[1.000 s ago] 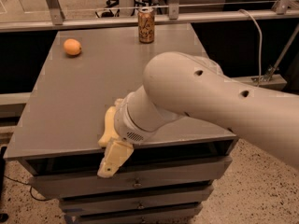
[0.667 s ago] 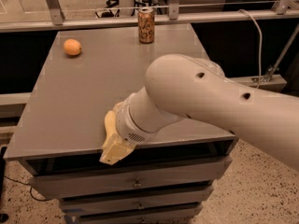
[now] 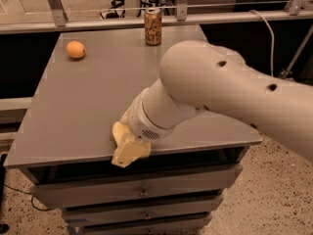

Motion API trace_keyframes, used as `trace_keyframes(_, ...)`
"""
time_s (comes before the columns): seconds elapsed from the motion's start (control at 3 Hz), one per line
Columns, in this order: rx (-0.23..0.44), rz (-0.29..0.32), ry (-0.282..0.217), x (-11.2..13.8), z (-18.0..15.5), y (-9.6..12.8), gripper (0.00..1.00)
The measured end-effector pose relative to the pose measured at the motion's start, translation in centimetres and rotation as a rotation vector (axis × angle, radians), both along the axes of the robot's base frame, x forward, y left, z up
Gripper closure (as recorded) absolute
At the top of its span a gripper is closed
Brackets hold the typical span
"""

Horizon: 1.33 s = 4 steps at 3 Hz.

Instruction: Pick sponge

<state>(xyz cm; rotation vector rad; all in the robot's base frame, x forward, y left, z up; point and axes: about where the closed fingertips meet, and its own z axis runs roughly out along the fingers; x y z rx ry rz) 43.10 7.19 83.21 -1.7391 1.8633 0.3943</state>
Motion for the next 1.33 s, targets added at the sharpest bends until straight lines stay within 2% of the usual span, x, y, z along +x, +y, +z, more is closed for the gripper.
trace_keyframes(0.33, 0.038, 0.003, 0.000, 2.2, 3.7, -1.9, 0.99)
trace_keyframes(0.67, 0.119, 0.010, -0.037, 5.0, 8.0, -2.8, 1.00)
trace_keyframes(1.0, 0.255, 0.005, -0.054, 7.3, 11.1, -3.4, 1.00)
trace_keyframes(1.33, 0.412, -0.045, 0.031, 8.4, 12.2, -4.2, 1.00)
